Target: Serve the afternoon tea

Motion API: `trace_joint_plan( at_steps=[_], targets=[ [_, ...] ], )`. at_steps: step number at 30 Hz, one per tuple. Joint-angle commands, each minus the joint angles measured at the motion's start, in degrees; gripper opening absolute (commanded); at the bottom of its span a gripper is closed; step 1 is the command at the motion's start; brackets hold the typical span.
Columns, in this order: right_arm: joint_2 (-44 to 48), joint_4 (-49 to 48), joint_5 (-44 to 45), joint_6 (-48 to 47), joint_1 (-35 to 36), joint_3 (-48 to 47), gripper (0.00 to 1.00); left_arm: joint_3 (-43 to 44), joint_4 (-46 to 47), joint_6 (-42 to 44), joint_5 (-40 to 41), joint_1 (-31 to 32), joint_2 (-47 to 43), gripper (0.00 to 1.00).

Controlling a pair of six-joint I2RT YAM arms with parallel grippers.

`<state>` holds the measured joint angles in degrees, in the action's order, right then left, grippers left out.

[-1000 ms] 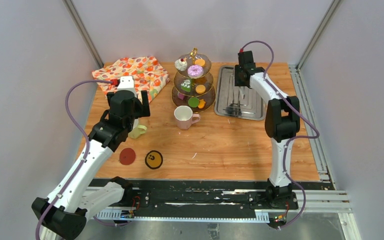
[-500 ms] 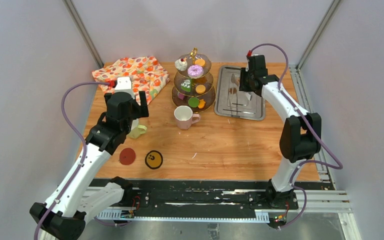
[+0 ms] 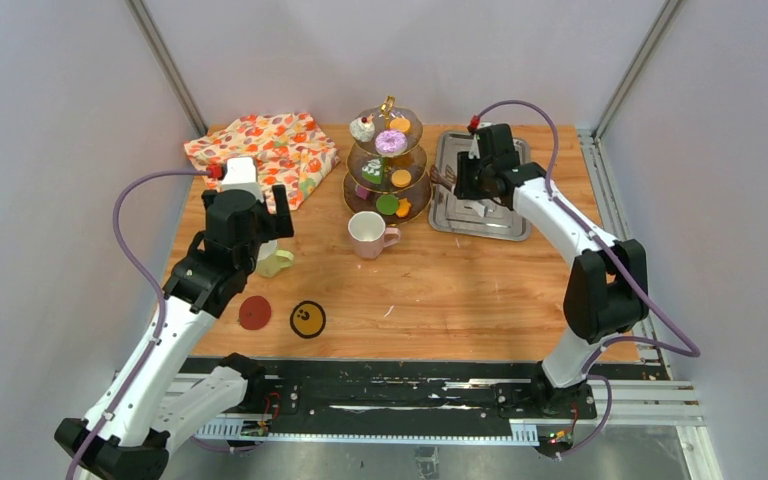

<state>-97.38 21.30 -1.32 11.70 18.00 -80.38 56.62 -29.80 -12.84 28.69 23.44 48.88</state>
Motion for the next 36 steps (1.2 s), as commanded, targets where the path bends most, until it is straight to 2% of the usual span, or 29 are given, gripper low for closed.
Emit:
trace_joint_plan(
  at_steps=[1,12,22,36],
  targets=[
    [1.3,-0.3,-0.4,-0.5,3.6,-0.8,0.13,-0.1,-0.1,-0.7,0.8,0.1,-1.4,0.95],
    [-2.2,0.9,-0.3,-1.5,8.2,-3.3,0.16,0.0,-1.0,-1.0,0.7,0.1,-2.3,0.95],
    [-2.9,1.8,-0.3,-1.7,8.8,-3.6,0.37,-0.1,-0.7,-1.1,0.3,0.1,-2.0,0.95],
    [-1.8,2.4,0.0,-2.0,9.1,-3.5,0.39,-0.4,-0.4,-0.8,0.1,0.1,-1.9,0.94]
  ],
)
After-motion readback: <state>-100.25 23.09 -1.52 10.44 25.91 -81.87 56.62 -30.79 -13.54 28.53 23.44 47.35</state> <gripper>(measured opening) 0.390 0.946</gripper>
